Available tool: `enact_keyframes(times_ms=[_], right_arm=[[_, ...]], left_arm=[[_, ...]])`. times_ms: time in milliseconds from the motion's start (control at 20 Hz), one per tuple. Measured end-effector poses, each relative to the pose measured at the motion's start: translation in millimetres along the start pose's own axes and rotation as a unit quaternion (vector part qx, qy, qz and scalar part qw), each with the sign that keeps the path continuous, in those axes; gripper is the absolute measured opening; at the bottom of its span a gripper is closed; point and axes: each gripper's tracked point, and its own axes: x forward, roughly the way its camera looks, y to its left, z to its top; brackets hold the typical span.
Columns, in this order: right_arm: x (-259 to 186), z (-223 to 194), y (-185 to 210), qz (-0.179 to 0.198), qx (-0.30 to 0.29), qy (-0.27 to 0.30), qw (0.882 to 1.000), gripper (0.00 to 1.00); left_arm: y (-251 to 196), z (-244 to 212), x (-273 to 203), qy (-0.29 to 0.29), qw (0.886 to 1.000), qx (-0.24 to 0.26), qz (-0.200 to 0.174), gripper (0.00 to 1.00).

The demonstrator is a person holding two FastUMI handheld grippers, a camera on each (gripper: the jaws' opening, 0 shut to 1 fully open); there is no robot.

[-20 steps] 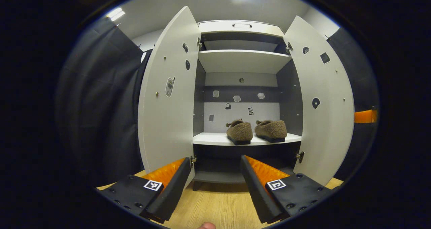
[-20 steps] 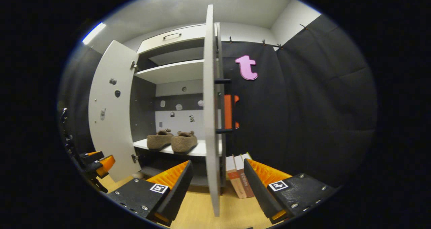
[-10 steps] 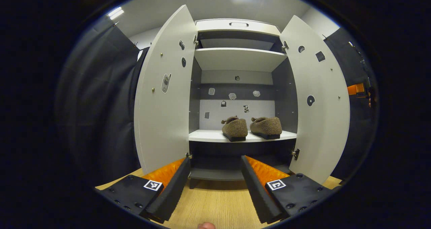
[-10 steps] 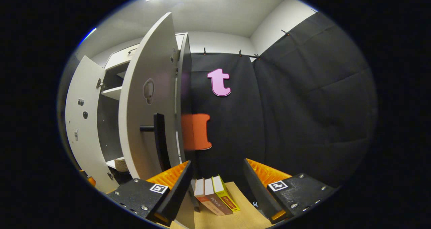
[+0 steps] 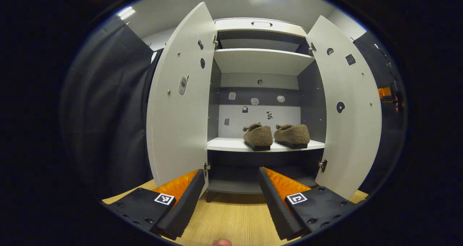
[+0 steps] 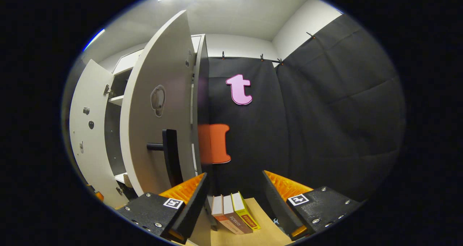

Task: Grab one shoe with the right hand and put it into the shoe cabinet, grab the other shoe with the left hand and put it into the shoe cabinet; then close the right door with the right hand and the left door with the left hand.

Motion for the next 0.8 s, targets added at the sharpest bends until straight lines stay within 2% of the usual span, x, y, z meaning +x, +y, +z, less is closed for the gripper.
enact_keyframes(times_ms=[300,550,800], right_arm=[[-3.7,2.8,18.1,0.01,-0.027,-0.003,1.0,0.89],[-1.3,-3.0,64.2,0.061,-0.015,0.002,0.998,0.89],[0.4,-1.9,100.3,0.085,-0.027,-0.01,0.996,0.89]], left_arm=[[-6.3,-1.1,3.9,-0.001,1.0,-0.005,-0.008,0.97],[-3.9,0.4,5.6,-0.003,1.0,-0.008,-0.009,0.96],[7.7,0.0,6.5,-0.002,1.0,-0.005,0.001,0.96]])
